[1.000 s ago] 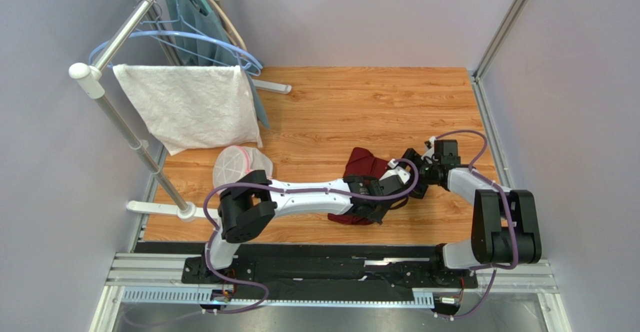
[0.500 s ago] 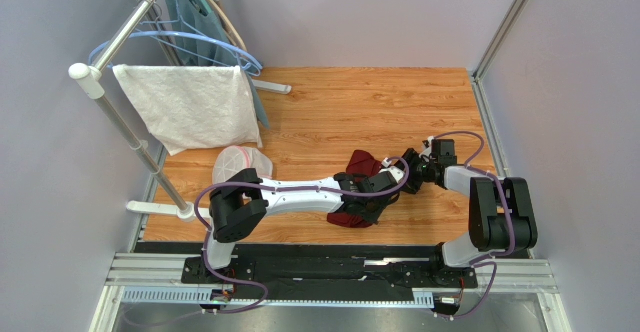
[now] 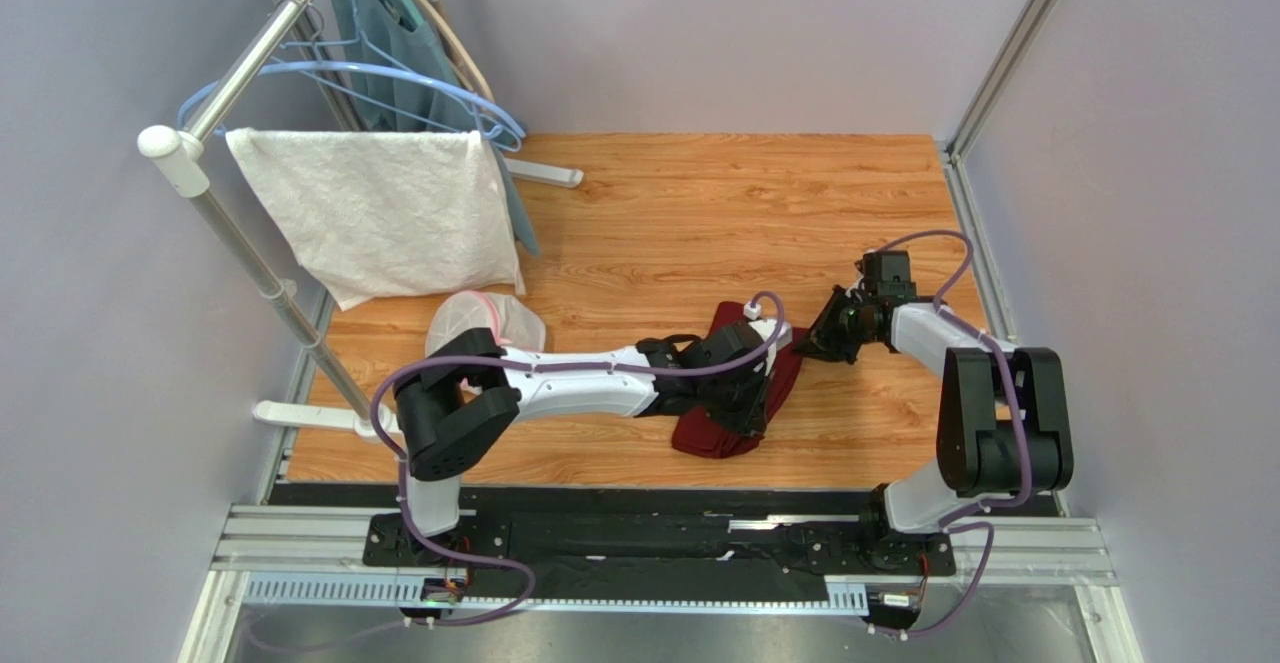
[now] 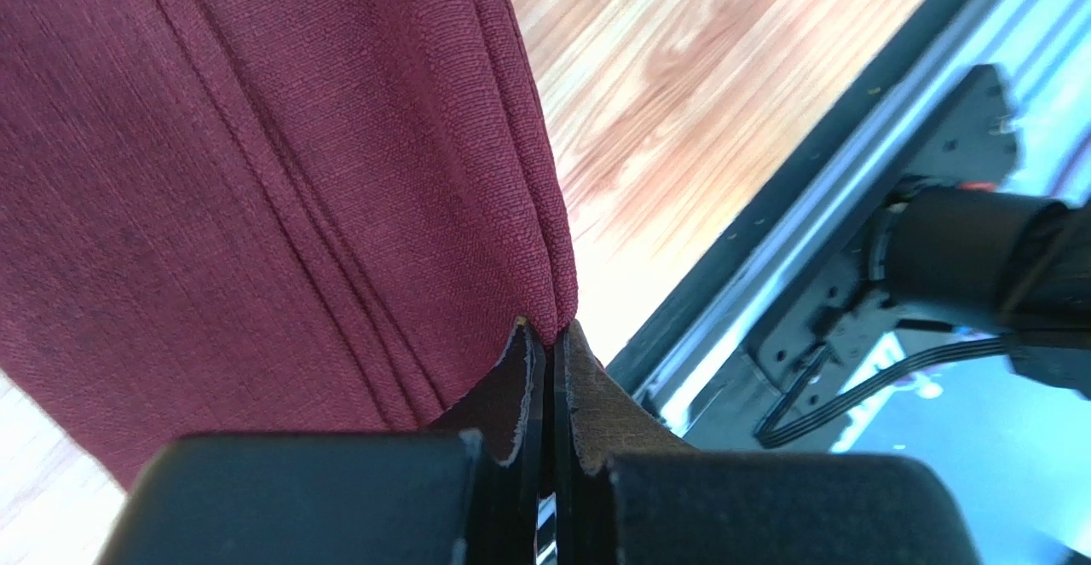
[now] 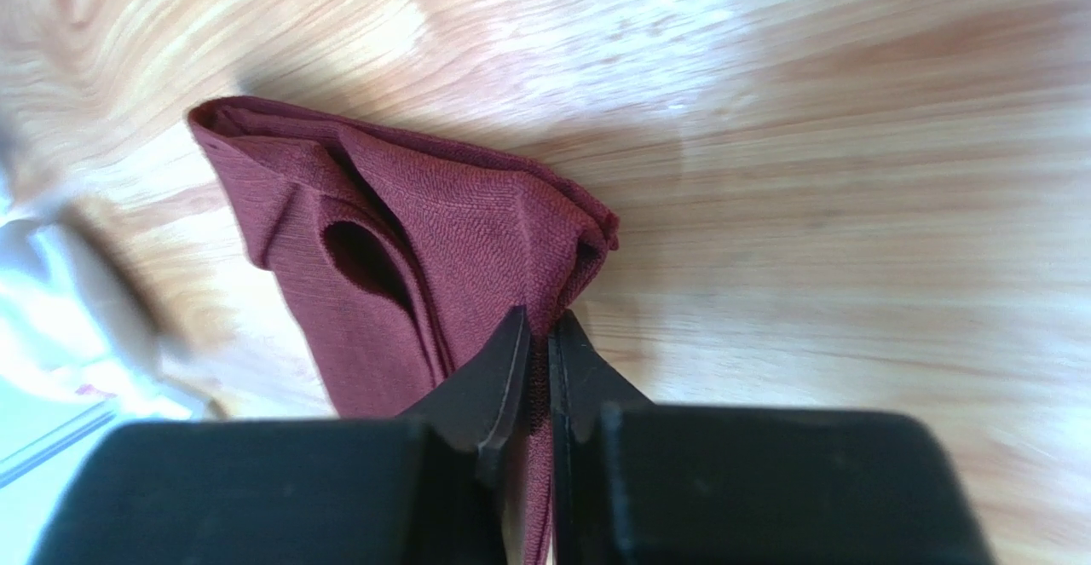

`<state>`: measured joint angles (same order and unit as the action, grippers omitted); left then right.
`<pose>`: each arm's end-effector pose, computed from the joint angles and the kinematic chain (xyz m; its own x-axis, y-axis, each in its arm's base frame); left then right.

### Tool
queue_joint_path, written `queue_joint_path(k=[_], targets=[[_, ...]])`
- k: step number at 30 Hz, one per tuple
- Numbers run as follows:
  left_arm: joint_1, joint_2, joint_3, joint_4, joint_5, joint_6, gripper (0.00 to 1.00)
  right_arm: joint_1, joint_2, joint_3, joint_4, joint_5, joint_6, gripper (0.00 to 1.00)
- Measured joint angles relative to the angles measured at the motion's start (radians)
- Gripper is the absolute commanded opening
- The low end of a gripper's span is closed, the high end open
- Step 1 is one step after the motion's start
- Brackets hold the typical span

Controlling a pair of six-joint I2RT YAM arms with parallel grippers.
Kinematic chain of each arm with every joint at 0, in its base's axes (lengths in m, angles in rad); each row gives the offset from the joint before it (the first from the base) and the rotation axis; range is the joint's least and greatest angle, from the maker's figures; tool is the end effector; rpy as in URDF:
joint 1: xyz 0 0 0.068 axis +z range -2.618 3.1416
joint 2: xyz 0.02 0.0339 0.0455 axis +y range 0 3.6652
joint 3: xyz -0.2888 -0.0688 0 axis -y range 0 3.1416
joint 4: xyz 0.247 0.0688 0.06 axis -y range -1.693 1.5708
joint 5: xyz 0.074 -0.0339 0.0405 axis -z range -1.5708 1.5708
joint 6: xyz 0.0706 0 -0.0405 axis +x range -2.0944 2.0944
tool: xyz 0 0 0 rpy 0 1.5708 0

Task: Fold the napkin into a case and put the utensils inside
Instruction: Fold the 2/3-rectangle-folded napkin at the center of the board.

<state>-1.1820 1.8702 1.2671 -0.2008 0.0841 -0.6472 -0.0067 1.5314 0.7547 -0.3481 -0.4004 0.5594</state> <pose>0.1624 -0.4120 0.1948 -0.7871 0.3363 -0.5171 0.5887 0.6601 -0.4666 0.2870 0.0256 0.1463 -0.8506 0.4944 -0.1790 0.3415 0.7783 0.5270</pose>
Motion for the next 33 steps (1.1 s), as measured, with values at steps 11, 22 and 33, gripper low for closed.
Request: queue_joint_path(k=[11,22,33], targets=[[0.018,0.000,-0.177,0.322,0.118,-0.076,0.00,0.119,-0.014,0.171,-0.257,0.215,-0.052,0.00],[0.026,0.021,-0.201,0.497,0.197,-0.126,0.00,0.154,-0.014,0.256,-0.420,0.445,-0.066,0.00],[0.032,0.085,-0.161,0.545,0.248,-0.166,0.00,0.154,-0.014,0.294,-0.501,0.571,-0.119,0.00]])
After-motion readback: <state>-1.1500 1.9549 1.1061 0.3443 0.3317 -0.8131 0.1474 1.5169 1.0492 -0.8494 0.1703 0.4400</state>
